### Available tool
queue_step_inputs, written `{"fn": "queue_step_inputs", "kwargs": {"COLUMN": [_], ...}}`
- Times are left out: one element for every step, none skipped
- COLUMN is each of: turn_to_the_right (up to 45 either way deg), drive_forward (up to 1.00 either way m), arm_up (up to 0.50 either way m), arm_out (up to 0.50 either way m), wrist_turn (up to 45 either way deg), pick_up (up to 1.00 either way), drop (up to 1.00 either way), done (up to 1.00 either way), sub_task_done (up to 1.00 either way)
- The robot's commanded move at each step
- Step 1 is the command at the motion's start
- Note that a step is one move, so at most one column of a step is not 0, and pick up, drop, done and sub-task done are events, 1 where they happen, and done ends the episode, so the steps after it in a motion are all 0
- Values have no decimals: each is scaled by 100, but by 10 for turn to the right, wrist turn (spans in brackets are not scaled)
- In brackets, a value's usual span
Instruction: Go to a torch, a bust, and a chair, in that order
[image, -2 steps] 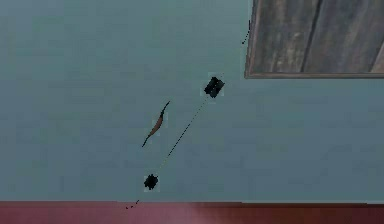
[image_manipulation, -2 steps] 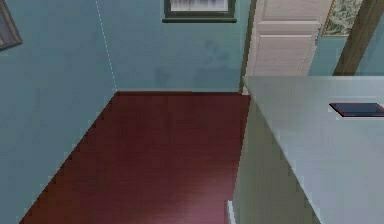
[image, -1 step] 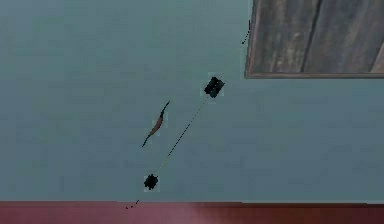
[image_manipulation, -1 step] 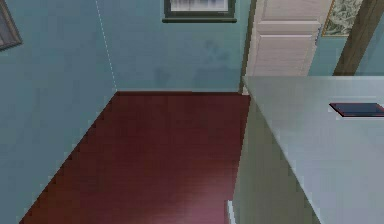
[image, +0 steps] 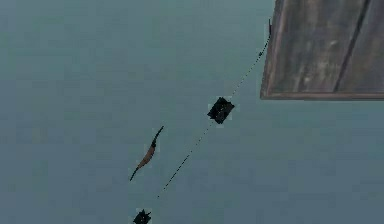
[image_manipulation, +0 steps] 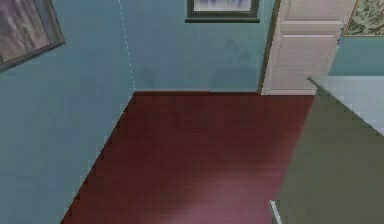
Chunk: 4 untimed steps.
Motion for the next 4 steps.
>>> {"fn": "queue_step_inputs", "kwargs": {"turn_to_the_right": [-450, -390, 0, -150], "drive_forward": [0, 0, 20, 0], "arm_up": [0, 0, 0, 0], "arm_out": [0, 0, 0, 0], "wrist_turn": [0, 0, 0, 0], "pick_up": [0, 0, 0, 0], "drop": [0, 0, 0, 0], "done": [0, 0, 0, 0], "sub_task_done": [0, 0, 0, 0]}}
